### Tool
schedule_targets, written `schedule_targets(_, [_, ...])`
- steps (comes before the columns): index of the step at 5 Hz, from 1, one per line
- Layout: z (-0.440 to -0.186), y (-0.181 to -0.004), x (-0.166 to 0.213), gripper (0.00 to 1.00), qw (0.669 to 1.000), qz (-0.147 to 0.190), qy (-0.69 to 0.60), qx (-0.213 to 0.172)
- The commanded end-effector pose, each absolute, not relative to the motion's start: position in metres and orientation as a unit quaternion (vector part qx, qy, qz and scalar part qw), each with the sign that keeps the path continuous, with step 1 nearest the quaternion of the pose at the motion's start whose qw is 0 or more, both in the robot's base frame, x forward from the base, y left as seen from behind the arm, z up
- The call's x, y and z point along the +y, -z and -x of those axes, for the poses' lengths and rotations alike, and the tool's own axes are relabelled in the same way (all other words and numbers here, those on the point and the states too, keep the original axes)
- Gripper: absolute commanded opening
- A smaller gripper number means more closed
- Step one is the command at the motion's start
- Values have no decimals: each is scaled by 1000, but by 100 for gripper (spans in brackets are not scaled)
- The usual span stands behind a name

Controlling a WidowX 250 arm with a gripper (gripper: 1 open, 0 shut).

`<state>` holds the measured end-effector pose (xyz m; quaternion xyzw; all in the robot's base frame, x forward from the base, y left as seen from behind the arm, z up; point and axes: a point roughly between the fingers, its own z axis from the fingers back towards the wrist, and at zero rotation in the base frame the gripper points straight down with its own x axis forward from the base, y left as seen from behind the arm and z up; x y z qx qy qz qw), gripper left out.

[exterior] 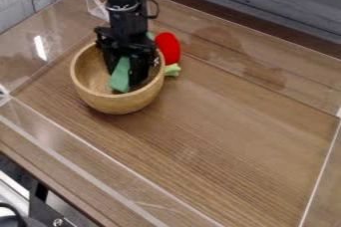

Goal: Put the green block in the brown bowl

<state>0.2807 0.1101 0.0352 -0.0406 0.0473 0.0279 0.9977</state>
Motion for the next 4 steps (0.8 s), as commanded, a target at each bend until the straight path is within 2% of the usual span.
schedule_targets(1, [-293, -65, 113, 0, 999, 27, -29, 3])
schedule_targets(4, [-295, -67, 110, 0, 999, 30, -36, 4])
